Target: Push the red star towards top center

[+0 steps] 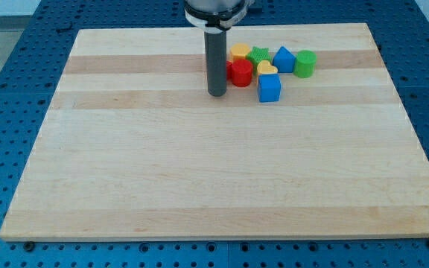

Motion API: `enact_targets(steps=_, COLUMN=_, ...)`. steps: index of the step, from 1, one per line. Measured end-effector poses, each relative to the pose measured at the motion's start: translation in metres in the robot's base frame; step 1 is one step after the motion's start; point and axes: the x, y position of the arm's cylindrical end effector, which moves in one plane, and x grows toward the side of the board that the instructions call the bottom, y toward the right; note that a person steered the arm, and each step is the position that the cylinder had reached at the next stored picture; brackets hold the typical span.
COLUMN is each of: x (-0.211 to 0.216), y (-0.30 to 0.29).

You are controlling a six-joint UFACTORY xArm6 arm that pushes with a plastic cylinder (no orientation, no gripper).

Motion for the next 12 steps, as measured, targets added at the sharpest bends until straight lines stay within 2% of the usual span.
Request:
enact_targets(steps=2, x=0.000, y=0.000)
enact_targets(steps=6, x=-0.040, y=0.000)
enact_targets(steps=9, x=-0.043, y=0.001)
enact_targets(steps=12, x=-0.067, y=0.001)
